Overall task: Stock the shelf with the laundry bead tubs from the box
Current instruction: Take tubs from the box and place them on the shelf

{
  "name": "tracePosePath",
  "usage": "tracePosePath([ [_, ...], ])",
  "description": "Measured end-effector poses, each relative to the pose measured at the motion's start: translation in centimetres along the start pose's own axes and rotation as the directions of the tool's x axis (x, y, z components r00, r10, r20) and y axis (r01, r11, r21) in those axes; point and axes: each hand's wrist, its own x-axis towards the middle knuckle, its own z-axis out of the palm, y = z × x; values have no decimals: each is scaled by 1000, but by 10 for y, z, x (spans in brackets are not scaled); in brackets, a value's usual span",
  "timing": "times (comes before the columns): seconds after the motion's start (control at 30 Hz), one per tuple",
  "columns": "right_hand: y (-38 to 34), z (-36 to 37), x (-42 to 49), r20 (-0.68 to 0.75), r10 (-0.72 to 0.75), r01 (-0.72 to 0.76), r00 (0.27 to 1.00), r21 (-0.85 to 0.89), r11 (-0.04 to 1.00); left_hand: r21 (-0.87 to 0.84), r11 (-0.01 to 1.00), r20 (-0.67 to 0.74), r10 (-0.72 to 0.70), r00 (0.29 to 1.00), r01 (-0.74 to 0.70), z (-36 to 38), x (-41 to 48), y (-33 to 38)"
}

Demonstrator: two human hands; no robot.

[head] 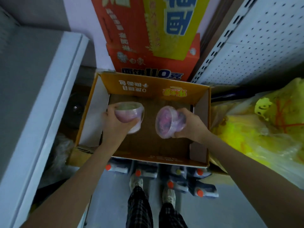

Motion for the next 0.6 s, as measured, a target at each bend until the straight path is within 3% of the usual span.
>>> tracePosePath([
  [0.13,-41,-32,-16,-184,-60,20,981,-209,978,-83,996,-162,28,986,-42,-42,-32,45],
  [0.2,-65,-47,-28,-243,-94,45,965,-200,979,-119,990,-253,39,967,-71,-64,-51,61],
  [0.3,-100,-67,-51,-338,-279,181,899,-294,938,-144,979,-375,81,923,-145,-101,-89,82],
  [0.37,-129,-81,-71,-388,-319,259,865,-200,945,-155,972,-437,95,895,-179,-126,-114,91],
  [0.47,-165,-93,-98,-371,-262,292,891,26,956,-157,966,-526,93,845,-204,-160,-152,100],
  [0.6,-209,-101,-122,-327,-312,402,892,257,879,-142,959,-620,109,777,-247,-205,-193,108],
])
